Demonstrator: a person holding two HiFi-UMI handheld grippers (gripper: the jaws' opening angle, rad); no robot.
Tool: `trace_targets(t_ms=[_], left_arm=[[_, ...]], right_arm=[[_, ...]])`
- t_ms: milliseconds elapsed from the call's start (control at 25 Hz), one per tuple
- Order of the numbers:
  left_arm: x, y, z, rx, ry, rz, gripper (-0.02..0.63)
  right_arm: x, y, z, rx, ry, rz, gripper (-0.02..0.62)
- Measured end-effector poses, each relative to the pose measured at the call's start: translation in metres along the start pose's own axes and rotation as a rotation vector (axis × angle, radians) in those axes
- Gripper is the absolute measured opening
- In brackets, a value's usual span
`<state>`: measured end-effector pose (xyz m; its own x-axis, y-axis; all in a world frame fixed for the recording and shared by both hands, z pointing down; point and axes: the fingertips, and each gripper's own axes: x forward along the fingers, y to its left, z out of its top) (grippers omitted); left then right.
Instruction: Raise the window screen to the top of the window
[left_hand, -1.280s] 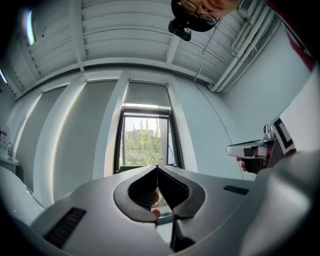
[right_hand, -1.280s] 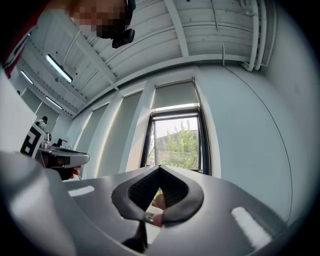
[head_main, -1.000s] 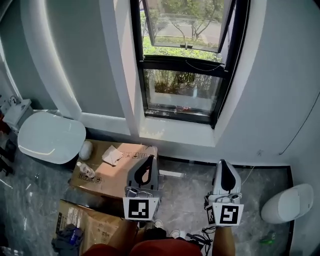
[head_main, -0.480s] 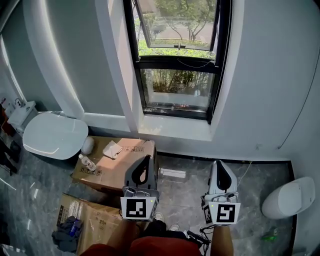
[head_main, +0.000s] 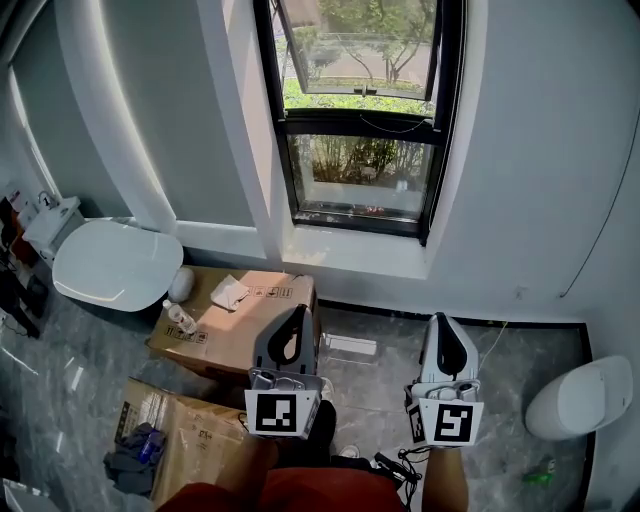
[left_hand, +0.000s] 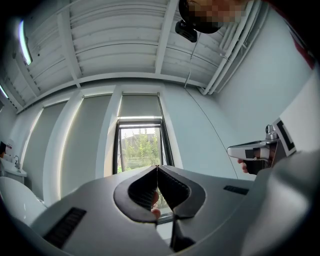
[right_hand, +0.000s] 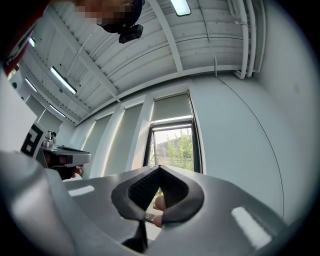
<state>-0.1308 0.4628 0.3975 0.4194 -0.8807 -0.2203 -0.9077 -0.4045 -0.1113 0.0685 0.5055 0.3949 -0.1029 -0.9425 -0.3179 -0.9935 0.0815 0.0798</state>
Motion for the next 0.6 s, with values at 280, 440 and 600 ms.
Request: trace_targets(t_ms=[280,440,600], left_arm=[[0.012,0.003,-0.003,0.000,-0.006,-0.002,0.006],[0.025,0.012,-0.008,-0.003,-0.024,-0.002,0.006],[0.049,0.021,-0.024,-0.011,-0.022,-0.007,0.006]], right_arm=[[0.016,-0.004,-0.001,-0.013,-0.016,-0.002,0.011],[0.032,-0.004,-0.009,-0.015,-0.016,-0.005,0.011],[0.058,-0.004,-0.025,-0.037,-0.004,0.003,0.011]])
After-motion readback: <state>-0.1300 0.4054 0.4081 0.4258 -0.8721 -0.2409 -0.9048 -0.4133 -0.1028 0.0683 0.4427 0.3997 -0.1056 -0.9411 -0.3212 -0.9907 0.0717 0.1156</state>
